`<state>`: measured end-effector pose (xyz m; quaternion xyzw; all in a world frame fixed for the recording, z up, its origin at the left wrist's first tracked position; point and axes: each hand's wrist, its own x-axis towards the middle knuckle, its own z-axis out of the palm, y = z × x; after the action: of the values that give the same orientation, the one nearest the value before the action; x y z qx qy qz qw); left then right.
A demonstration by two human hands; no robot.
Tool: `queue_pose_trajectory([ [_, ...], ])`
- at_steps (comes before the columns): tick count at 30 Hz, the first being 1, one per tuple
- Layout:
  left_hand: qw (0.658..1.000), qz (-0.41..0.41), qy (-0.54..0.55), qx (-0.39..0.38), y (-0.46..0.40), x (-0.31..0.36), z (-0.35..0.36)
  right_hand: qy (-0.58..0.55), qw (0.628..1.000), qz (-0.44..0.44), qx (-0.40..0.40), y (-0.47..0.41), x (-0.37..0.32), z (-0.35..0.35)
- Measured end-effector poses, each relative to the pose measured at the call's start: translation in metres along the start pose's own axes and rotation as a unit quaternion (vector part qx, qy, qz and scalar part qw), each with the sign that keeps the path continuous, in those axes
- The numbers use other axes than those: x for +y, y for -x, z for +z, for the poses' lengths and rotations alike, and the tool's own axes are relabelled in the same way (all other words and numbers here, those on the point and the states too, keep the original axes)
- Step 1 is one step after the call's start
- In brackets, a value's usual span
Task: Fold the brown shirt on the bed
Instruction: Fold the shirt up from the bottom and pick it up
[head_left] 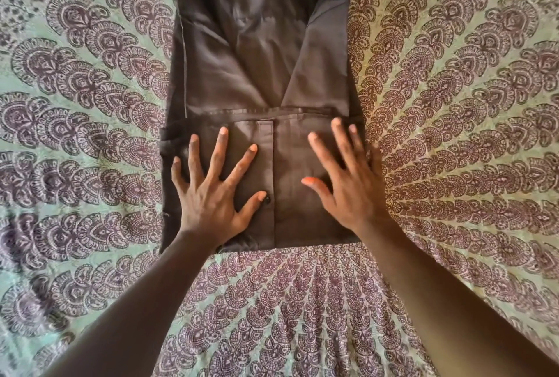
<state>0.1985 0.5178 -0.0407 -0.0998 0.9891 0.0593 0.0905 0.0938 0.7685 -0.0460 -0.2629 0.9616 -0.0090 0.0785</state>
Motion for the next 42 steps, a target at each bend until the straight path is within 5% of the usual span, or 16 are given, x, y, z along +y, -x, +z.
queue_pose_trajectory([
  [3,1.000,-0.001,0.012,0.003,0.000,-0.001,-0.005,0.001,0.997,0.074,0.030,-0.008,-0.007,-0.009],
  [6,1.000,0.007,0.016,0.006,0.000,0.000,-0.005,-0.003,0.994,-0.106,0.024,-0.014,-0.020,-0.012],
  [8,1.000,0.011,0.016,0.003,0.000,-0.001,-0.005,-0.007,0.988,-0.152,0.009,-0.022,-0.019,-0.009],
  [11,0.999,0.002,0.032,0.022,-0.002,0.001,-0.006,-0.077,0.993,-0.071,0.051,-0.039,-0.013,-0.008],
  [15,0.989,0.032,0.081,0.124,-0.031,0.016,-0.016,-0.214,0.947,-0.070,0.230,-0.081,-0.005,-0.023],
  [17,0.986,0.047,0.075,0.138,-0.059,0.024,-0.022,-0.265,0.926,-0.002,0.268,-0.115,-0.001,-0.038],
  [22,0.995,0.053,0.023,0.079,-0.098,0.027,-0.007,-0.291,0.914,0.192,0.206,-0.211,0.011,-0.074],
  [27,0.996,0.042,0.020,0.077,-0.100,0.027,-0.002,-0.211,0.949,0.176,0.153,-0.276,0.008,-0.096],
  [38,0.995,0.054,0.026,0.074,-0.103,0.023,0.002,-0.387,0.839,0.357,0.139,-0.372,0.038,-0.076],
  [42,0.996,0.054,0.027,0.071,-0.105,0.023,0.003,-0.372,0.850,0.309,0.208,-0.374,0.045,-0.073],
])
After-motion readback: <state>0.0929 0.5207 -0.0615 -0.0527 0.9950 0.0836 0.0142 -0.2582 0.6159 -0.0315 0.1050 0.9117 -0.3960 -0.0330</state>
